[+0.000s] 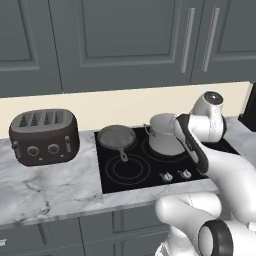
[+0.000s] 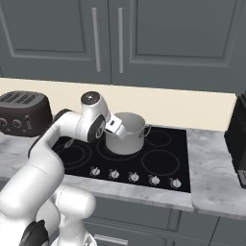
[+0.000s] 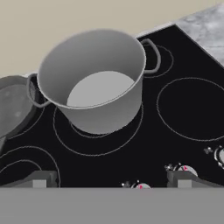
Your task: Move the pot and pan from the stove into the sink.
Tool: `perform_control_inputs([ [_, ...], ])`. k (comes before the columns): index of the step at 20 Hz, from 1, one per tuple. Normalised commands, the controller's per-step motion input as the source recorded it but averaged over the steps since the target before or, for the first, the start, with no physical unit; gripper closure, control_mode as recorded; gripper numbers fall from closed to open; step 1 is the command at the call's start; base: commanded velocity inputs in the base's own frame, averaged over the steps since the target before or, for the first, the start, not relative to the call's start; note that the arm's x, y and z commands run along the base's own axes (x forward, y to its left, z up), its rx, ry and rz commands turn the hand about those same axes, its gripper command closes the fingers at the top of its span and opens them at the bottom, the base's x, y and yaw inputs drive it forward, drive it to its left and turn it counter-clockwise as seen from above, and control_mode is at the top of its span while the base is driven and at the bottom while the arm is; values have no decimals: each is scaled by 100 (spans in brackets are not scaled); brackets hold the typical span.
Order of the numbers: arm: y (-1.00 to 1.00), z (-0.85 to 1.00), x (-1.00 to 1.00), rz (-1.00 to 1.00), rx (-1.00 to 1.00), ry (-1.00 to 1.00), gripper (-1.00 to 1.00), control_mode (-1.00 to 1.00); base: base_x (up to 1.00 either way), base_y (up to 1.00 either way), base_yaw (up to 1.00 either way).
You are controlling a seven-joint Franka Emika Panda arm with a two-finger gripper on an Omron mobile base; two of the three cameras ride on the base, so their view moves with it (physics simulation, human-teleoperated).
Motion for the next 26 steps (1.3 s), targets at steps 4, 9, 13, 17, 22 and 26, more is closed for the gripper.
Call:
perform_control_inputs([
  [4,-3,-11,14,-8,1,-4,-100,-100,0,0,0],
  [9,-9,-9,3,-14,6,-4,-100,-100,0,0,0],
  [13,-3,-3,1,-8,6,-1,-100,-100,0,0,0],
  [17,0,0,0,0,0,0,-100,-100,0,0,0],
  [22,0,-2,16,0,0,0,-100,-100,0,0,0],
  [26,0,-12,17,0,0,2,-100,-100,0,0,0],
])
